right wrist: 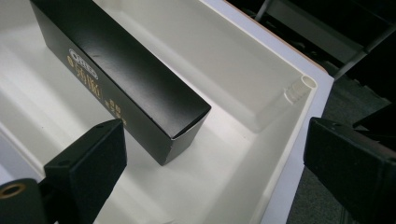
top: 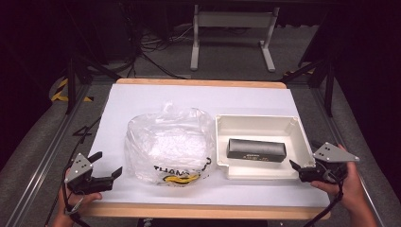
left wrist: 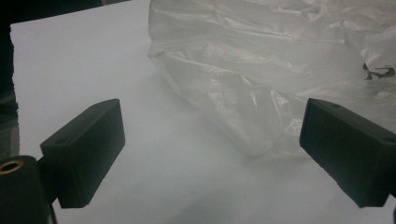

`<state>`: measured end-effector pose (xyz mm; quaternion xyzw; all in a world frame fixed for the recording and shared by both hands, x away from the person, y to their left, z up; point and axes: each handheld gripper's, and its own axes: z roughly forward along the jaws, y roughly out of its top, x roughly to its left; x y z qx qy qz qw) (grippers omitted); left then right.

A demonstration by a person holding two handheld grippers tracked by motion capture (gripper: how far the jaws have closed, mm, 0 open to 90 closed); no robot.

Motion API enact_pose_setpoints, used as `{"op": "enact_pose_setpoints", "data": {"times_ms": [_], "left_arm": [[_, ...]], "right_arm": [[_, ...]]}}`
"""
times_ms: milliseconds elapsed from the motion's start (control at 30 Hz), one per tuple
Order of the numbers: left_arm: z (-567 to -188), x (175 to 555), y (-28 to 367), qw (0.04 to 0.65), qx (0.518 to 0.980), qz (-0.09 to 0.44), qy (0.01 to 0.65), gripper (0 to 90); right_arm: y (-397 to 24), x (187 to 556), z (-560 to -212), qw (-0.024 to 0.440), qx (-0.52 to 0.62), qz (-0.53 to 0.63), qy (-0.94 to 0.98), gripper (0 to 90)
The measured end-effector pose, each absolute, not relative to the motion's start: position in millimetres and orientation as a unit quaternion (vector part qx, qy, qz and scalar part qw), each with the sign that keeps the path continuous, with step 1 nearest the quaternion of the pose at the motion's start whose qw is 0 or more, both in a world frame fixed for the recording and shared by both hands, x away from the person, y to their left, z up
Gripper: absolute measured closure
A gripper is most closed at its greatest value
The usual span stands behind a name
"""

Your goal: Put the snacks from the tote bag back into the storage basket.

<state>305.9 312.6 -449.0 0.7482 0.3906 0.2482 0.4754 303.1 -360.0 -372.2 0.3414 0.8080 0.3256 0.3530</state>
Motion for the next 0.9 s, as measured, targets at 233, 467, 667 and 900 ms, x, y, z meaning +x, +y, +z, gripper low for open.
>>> {"op": "enact_pose_setpoints", "data": {"times_ms": [233, 467, 667, 900], "left_arm": [[-449.1, 306.0, 312.9, 0.475, 0.748, 0.248, 0.391, 7.7], [-449.8, 306.3, 312.4, 0.476, 0.746, 0.253, 0.390, 7.7], [-451.1, 307.2, 312.7, 0.475, 0.748, 0.254, 0.388, 7.7], [-452.9, 309.8, 319.2, 0.485, 0.740, 0.254, 0.391, 7.7]], "right_arm": [[-364.4, 290.8, -383.4, 0.366, 0.350, 0.350, 0.788, 5.3], [-368.4, 284.9, -405.1, 0.379, 0.393, 0.377, 0.748, 4.7], [-372.4, 281.3, -420.6, 0.379, 0.411, 0.386, 0.733, 4.2], [-379.7, 273.7, -432.0, 0.383, 0.419, 0.399, 0.720, 4.8]]}}
